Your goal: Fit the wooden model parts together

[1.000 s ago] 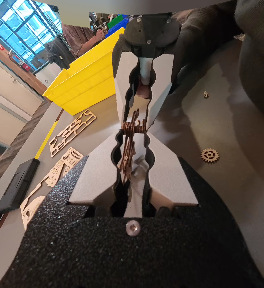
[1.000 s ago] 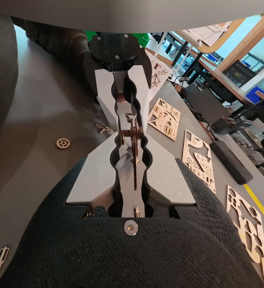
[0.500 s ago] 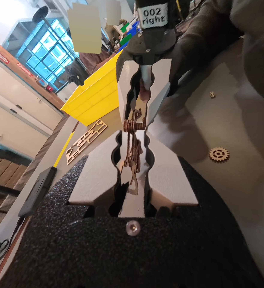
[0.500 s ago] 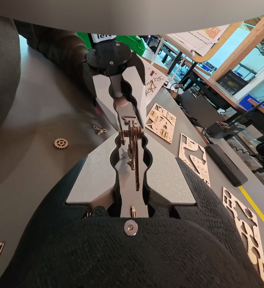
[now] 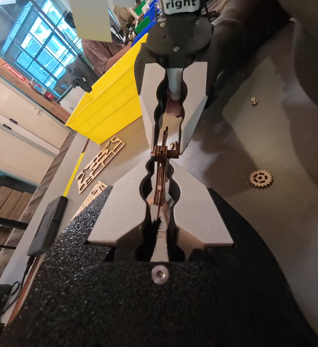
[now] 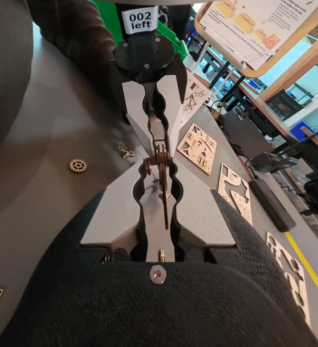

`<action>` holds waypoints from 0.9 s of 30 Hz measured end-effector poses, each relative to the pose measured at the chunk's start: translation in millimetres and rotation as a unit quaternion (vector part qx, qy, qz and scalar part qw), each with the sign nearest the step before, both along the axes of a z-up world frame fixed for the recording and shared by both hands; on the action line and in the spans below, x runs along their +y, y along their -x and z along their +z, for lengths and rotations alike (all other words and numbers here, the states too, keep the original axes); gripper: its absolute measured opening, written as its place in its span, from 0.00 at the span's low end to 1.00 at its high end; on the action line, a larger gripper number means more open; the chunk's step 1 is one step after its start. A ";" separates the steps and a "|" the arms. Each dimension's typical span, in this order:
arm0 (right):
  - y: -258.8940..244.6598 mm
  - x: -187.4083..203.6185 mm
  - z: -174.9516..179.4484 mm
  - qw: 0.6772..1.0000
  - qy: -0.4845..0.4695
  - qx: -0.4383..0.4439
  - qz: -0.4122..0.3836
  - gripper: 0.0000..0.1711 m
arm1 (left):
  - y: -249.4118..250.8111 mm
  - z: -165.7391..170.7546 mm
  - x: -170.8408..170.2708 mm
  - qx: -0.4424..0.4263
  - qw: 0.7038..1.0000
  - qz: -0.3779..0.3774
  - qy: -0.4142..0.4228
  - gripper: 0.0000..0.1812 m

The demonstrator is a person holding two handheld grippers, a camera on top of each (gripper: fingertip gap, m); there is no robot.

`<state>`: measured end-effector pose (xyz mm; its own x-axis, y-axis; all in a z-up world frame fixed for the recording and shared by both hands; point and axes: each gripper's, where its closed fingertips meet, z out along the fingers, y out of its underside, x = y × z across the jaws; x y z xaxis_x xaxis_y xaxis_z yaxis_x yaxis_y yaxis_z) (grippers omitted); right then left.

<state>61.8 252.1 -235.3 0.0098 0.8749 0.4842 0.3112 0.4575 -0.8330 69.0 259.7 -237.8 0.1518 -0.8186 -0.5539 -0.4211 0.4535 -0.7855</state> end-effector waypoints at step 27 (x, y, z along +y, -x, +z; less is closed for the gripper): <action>-12.3 9.9 -5.8 0.995 0.097 -0.004 0.002 0.26 | 0.4 1.0 -1.6 -0.030 0.999 -0.005 0.038 0.25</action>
<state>74.1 262.0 -241.1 0.0032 0.9518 0.3067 0.3167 0.2900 -0.9031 68.6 258.1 -236.8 0.1756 -0.8597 -0.4796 -0.3677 0.3947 -0.8420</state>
